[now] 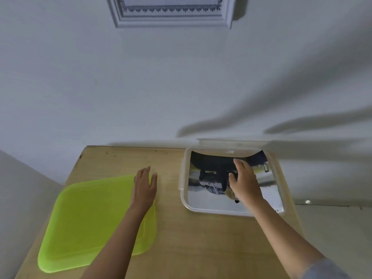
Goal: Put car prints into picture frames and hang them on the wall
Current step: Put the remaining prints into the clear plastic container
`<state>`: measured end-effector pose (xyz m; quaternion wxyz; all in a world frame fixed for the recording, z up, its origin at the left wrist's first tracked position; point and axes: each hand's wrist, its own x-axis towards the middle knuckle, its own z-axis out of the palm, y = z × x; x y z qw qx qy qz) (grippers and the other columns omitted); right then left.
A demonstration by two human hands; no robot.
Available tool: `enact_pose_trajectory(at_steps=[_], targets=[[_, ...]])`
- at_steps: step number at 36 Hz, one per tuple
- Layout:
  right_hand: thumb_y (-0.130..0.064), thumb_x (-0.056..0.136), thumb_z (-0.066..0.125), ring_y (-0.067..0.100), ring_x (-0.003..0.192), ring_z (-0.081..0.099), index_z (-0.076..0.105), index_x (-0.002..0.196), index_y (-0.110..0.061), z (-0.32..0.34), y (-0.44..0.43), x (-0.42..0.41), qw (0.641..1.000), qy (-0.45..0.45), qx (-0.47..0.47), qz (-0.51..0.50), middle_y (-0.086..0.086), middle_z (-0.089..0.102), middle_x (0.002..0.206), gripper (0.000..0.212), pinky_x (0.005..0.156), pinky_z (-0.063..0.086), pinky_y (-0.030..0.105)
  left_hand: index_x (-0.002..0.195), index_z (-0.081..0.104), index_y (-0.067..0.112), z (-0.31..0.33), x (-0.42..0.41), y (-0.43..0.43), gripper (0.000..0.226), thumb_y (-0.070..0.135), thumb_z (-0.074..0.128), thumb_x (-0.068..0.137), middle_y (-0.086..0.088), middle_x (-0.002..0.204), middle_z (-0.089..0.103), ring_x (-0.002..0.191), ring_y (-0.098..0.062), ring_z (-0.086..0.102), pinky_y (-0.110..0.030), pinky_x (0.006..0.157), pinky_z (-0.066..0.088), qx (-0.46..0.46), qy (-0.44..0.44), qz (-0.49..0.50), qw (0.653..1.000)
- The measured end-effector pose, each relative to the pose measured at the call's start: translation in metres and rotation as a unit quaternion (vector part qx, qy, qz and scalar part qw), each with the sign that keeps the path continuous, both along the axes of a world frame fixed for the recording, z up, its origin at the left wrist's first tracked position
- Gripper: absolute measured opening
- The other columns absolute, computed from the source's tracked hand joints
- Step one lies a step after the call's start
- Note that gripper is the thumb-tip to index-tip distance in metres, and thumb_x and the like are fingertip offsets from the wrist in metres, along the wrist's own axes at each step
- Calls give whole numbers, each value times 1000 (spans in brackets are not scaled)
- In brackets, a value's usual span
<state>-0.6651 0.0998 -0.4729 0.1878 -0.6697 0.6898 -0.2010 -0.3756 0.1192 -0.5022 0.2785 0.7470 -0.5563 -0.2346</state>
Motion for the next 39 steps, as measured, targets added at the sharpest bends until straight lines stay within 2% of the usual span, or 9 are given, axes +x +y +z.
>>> enact_pose_trajectory(at_steps=[4, 8, 11, 15, 20, 27, 33, 39], targets=[[-14, 93, 49, 20, 135, 31, 35, 140, -5, -3, 11, 86, 998, -5, -6, 61, 9, 37, 144, 50, 111, 29, 30, 135, 43, 4, -8, 77, 26, 43, 25, 43, 97, -15, 136, 43, 126, -30, 38, -44, 98, 38, 27, -82, 14, 996], [-12, 93, 48, 21, 136, 31, 35, 139, -3, -11, 28, 168, 994, -15, 1, 106, 11, 37, 144, 49, 111, 23, 26, 139, 37, 6, -21, 151, 61, 49, 30, 43, 96, -17, 143, 34, 133, -33, 29, -47, 105, 32, 74, -144, 61, 985], [-18, 94, 46, 18, 138, 27, 30, 143, -7, -29, 44, 210, 992, -6, 30, 121, 9, 32, 147, 52, 110, 22, 24, 144, 28, 8, -30, 188, 90, 57, 36, 42, 96, -19, 149, 23, 139, -35, 18, -49, 111, 23, 119, -156, 89, 977], [-33, 97, 41, 19, 143, 10, 14, 148, -12, -56, 69, 240, 986, 33, 120, 107, 7, 15, 154, 61, 115, 21, 32, 147, 19, 15, -45, 215, 119, 64, 44, 40, 94, -19, 153, 11, 141, -35, 8, -52, 112, 19, 149, -128, 103, 975], [-33, 98, 37, 22, 143, 7, 12, 147, -6, -65, 84, 256, 988, 56, 119, 79, 8, 13, 155, 61, 115, 12, 29, 148, 17, 17, -51, 221, 128, 66, 46, 40, 94, -20, 152, 11, 141, -35, 11, -51, 111, 24, 146, -116, 100, 977], [-23, 96, 44, 20, 142, 10, 16, 145, -2, -56, 87, 271, 993, -18, 115, 31, 9, 17, 154, 60, 114, 10, 25, 145, 26, 11, -39, 217, 123, 68, 38, 54, 89, -22, 147, 21, 133, -38, 20, -51, 102, 31, 133, -79, 133, 979], [-16, 93, 51, 21, 140, 13, 20, 144, -3, -27, 69, 268, 995, -69, 71, 14, 8, 19, 152, 61, 112, 19, 26, 144, 31, 16, -23, 213, 109, 71, 34, 64, 84, -19, 146, 22, 134, -34, 17, -56, 103, 32, 74, -32, 162, 984], [-11, 89, 53, 24, 138, 19, 28, 141, -3, 15, 35, 203, 995, -91, 12, -41, 10, 27, 148, 59, 111, 24, 34, 142, 36, 17, 14, 145, 60, 67, 34, 65, 84, -13, 147, 24, 136, -28, 15, -53, 93, 40, 1, -1, 141, 990]])
